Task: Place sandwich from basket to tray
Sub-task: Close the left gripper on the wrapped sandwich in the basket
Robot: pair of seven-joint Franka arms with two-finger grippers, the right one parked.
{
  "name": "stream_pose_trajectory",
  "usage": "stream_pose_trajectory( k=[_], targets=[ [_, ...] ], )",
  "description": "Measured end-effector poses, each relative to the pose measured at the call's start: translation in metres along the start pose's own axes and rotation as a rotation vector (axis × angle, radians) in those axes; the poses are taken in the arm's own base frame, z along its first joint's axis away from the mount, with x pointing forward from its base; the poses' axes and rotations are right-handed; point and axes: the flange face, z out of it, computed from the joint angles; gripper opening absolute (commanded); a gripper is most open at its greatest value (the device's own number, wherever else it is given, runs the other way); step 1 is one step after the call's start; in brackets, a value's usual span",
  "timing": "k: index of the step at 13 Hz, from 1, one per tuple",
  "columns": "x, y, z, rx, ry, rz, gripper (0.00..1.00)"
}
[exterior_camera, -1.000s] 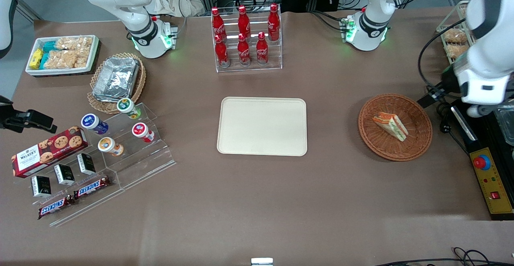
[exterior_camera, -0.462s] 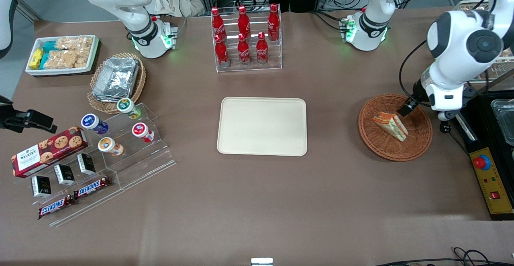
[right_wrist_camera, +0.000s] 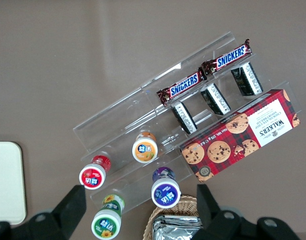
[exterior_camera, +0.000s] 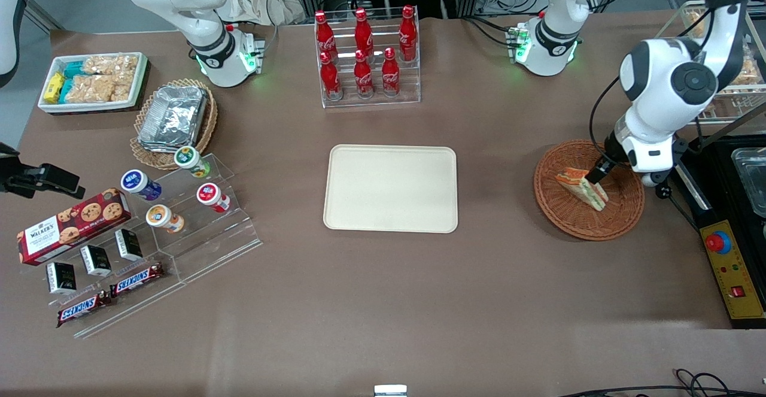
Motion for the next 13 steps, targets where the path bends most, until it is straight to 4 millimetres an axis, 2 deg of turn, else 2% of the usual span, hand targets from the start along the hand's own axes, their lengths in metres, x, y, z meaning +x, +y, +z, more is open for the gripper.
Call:
stream_pose_trajectory(
  k=[3, 7, 8, 9, 10, 13],
  targets=[
    [-0.003, 0.001, 0.036, -0.012, 0.003, -0.055, 1.00],
    [-0.010, -0.005, 0.064, -0.034, 0.013, -0.071, 1.00],
    [-0.012, -0.006, 0.070, -0.037, 0.014, -0.073, 0.80],
    [-0.014, -0.007, 0.076, -0.039, 0.014, -0.074, 0.20],
    [-0.015, -0.008, 0.080, -0.039, 0.013, -0.075, 0.00],
    [-0.016, -0.009, 0.084, -0.040, 0.013, -0.075, 0.00]
  ],
)
